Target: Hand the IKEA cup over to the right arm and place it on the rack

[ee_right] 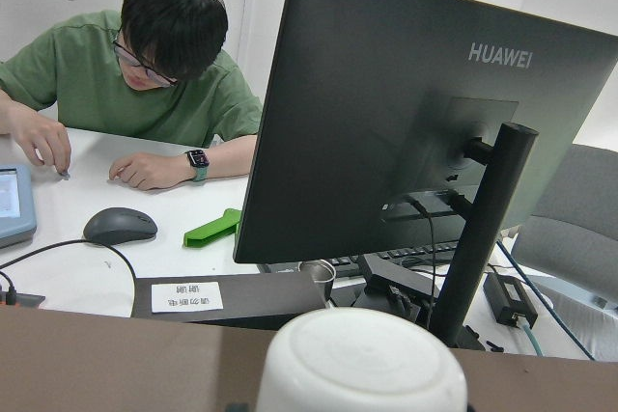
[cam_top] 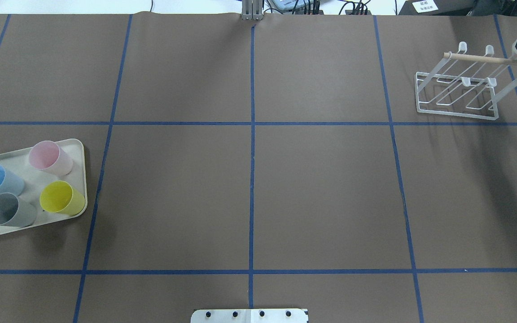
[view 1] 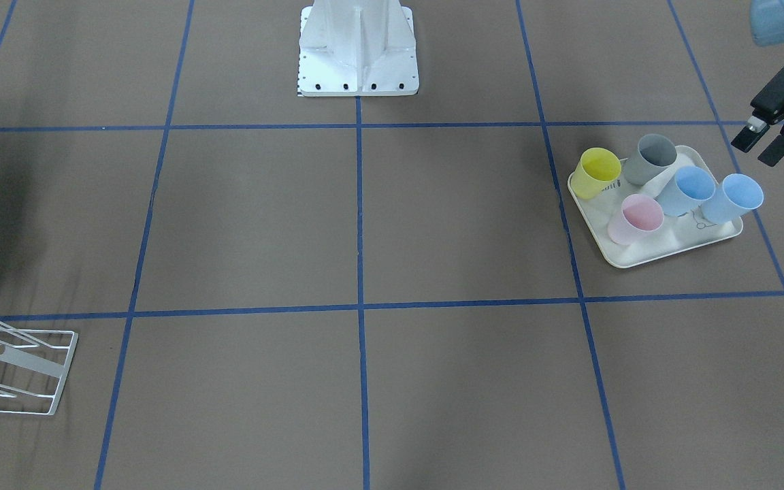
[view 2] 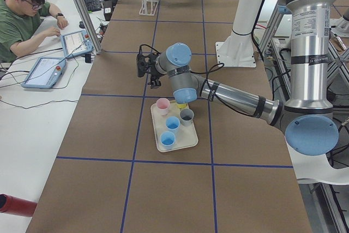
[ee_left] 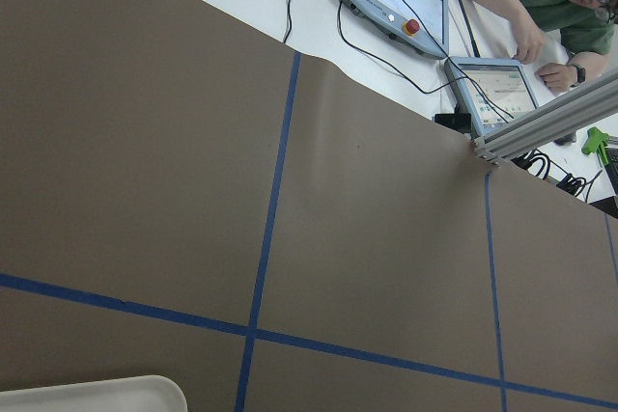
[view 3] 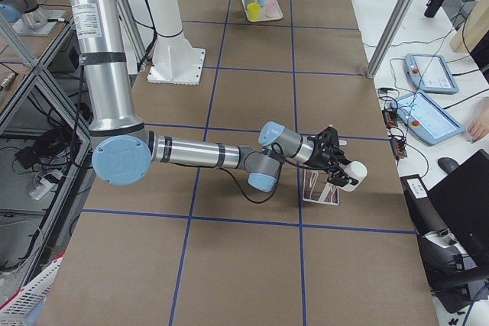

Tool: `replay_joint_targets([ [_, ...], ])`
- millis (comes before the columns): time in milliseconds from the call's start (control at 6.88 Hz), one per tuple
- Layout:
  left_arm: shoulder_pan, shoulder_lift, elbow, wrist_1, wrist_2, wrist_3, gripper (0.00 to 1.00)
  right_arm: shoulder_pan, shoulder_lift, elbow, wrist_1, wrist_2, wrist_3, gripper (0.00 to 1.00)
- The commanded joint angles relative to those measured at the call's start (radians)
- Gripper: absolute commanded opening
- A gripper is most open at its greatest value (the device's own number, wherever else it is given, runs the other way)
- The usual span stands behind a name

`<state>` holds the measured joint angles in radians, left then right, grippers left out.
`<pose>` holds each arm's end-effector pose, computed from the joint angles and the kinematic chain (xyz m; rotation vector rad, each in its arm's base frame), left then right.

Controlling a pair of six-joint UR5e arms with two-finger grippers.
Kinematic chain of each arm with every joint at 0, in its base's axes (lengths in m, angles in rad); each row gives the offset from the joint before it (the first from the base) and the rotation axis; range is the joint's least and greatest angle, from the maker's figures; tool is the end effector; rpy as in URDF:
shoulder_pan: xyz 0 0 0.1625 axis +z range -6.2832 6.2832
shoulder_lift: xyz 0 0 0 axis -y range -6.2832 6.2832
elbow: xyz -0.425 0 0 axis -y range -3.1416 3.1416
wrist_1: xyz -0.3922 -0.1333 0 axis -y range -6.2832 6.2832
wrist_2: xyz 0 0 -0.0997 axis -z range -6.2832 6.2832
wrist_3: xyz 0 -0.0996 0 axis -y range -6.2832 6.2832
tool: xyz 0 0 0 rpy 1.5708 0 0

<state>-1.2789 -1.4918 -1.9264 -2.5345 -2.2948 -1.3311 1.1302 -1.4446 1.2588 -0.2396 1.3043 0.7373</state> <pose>0.0641 -0.4472 0.4090 0.3591 1.2888 -0.4333 -0.0978 -0.5814 0.6054 1.0858 -0.4387 0.4148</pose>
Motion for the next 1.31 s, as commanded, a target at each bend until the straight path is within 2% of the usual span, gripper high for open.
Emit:
replay_joint_targets([
  [0, 0.004, 0.013, 0.001, -0.001, 0.0, 0.001, 0.99, -0.003, -0.002, -0.001, 0.008, -0.04, 0.001, 0.02],
  [1163, 0.006, 0.018, 0.006, -0.001, 0.002, 0.0, 0.99, -0.046, 0.016, -0.018, 0.003, -0.096, 0.005, 0.02],
])
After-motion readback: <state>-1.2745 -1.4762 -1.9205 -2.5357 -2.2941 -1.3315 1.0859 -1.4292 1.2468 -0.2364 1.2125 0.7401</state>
